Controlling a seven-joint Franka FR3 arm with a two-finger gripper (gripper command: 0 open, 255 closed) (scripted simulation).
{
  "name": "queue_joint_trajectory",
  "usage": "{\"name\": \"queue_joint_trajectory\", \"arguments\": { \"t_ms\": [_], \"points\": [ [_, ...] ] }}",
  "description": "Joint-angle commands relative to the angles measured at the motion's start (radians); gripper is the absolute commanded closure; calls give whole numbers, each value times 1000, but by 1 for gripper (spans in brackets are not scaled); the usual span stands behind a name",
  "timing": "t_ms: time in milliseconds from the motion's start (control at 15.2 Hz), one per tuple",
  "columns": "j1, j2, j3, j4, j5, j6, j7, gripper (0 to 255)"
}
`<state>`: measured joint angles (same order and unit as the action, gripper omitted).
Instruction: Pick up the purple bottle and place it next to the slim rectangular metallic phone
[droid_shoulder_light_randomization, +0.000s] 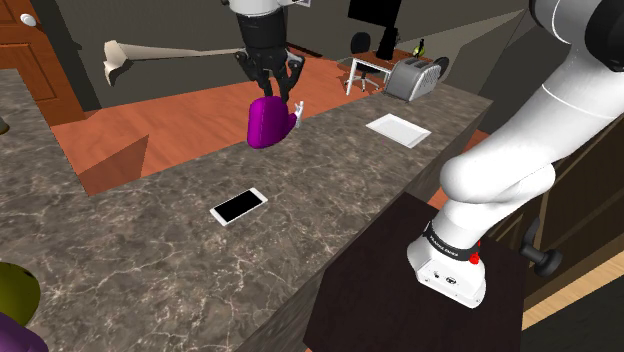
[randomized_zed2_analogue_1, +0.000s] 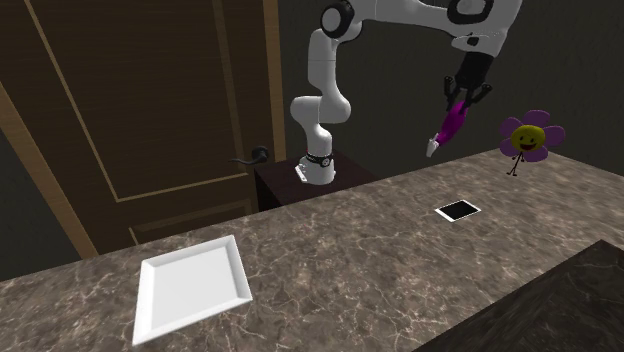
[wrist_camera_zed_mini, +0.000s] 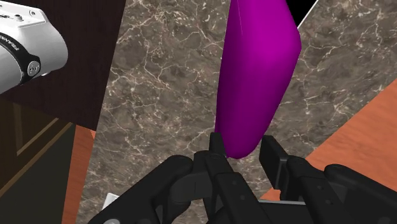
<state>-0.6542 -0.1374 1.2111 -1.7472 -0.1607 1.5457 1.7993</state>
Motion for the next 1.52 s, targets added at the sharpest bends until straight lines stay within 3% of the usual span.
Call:
{"name": "queue_joint_trajectory", "arguments": {
  "t_ms": [0, 792, 1452],
  "points": [
    [4, -13, -10, -35, 11, 31, -3, 255],
    [4, 2, 8, -187, -2, 184, 42, 255],
    [-13, 86, 59, -286, -80, 296, 131, 255]
  ]
}}
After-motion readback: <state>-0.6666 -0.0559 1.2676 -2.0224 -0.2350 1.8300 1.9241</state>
